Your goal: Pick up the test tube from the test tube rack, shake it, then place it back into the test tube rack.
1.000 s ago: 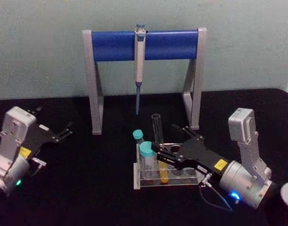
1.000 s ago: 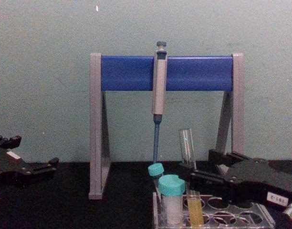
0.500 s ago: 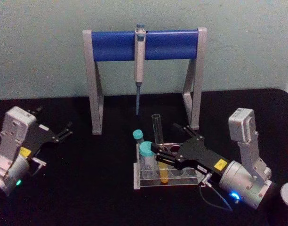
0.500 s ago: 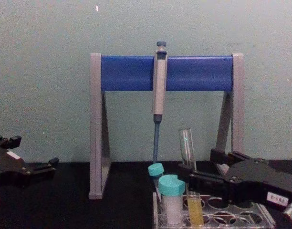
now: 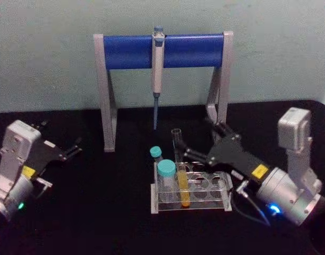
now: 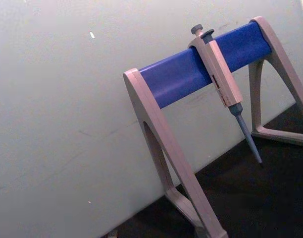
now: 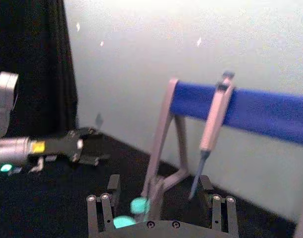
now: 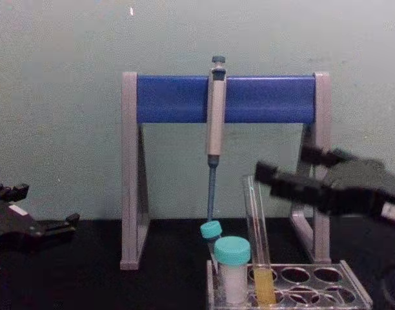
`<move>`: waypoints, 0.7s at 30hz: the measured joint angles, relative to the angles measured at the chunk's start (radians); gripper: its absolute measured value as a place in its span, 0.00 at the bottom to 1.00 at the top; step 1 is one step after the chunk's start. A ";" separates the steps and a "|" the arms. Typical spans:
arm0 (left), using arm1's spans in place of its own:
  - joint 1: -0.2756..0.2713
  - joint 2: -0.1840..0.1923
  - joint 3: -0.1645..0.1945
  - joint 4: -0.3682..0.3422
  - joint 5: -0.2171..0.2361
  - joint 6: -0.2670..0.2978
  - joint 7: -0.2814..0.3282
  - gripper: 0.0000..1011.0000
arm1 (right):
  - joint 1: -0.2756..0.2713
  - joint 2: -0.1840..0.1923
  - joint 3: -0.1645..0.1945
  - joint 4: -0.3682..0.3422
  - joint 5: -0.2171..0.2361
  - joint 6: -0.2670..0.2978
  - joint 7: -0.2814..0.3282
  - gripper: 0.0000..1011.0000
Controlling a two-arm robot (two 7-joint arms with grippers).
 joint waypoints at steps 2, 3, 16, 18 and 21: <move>0.000 0.000 0.000 0.000 0.000 0.000 0.000 0.99 | -0.011 0.000 0.020 -0.022 -0.001 -0.017 -0.017 0.99; 0.000 0.000 0.000 0.000 0.000 0.000 0.000 0.99 | -0.019 -0.001 0.032 -0.032 -0.004 -0.027 -0.030 0.99; 0.000 0.000 0.000 0.000 0.000 0.000 0.000 0.99 | -0.106 -0.052 0.145 -0.060 -0.166 -0.080 -0.264 0.99; 0.000 0.000 0.000 0.000 0.000 0.000 0.000 0.99 | -0.113 -0.060 0.154 -0.055 -0.180 -0.076 -0.287 0.99; 0.000 0.000 0.000 0.000 0.000 0.000 0.000 0.99 | -0.126 -0.078 0.168 -0.042 -0.204 -0.059 -0.327 0.99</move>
